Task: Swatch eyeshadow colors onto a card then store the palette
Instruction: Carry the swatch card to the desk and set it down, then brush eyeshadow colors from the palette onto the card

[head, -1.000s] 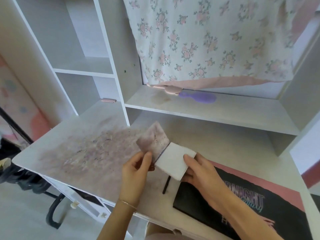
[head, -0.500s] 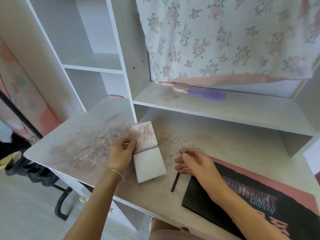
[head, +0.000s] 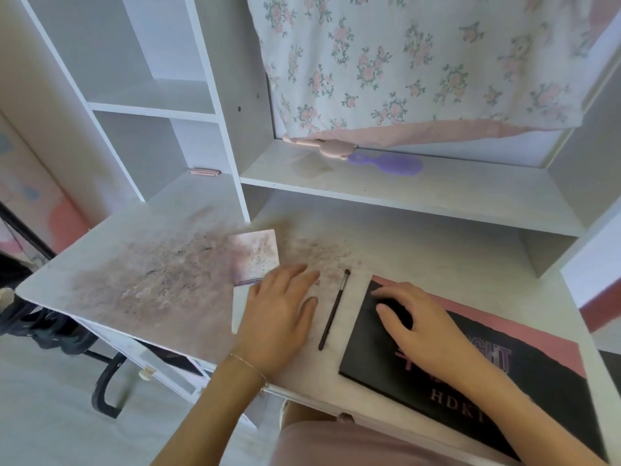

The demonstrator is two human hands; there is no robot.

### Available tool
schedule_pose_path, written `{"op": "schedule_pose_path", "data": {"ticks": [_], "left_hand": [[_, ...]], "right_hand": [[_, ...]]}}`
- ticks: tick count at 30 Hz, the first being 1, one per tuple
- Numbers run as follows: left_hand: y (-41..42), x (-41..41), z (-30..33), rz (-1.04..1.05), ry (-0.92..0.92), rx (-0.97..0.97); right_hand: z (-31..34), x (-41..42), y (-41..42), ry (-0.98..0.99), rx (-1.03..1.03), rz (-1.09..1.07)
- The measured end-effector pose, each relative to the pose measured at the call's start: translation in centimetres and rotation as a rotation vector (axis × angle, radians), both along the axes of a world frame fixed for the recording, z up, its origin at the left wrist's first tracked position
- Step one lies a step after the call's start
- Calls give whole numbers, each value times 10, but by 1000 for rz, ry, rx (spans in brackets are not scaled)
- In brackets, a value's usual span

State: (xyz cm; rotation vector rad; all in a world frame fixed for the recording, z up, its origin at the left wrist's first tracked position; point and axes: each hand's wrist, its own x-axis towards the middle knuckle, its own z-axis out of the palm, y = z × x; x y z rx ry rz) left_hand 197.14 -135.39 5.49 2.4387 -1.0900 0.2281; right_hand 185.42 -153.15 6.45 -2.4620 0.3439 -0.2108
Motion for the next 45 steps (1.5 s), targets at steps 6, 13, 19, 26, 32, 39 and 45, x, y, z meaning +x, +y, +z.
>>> {"op": "schedule_pose_path", "data": {"ticks": [6,13,19,26,32,39,45], "left_hand": [[-14,-12,-21,-104,-2,252],[-6,-2,-17,79,-41,178],[9,0,-17,197,30,39],[21,-5,-4,114,178,-271],[1,-1,16,-28,461,-529],[-43,4,31,-111,579,-603],[-43,-9,28,-78,538,-761]], "right_hand": [[-10,-24,4,259,-341,224],[-12,-16,4,245,-370,334],[-7,0,17,162,-423,484],[37,9,18,175,-277,494],[89,30,5,89,-273,350],[105,50,-7,-151,-447,43],[96,44,-3,-345,-392,-112]]}}
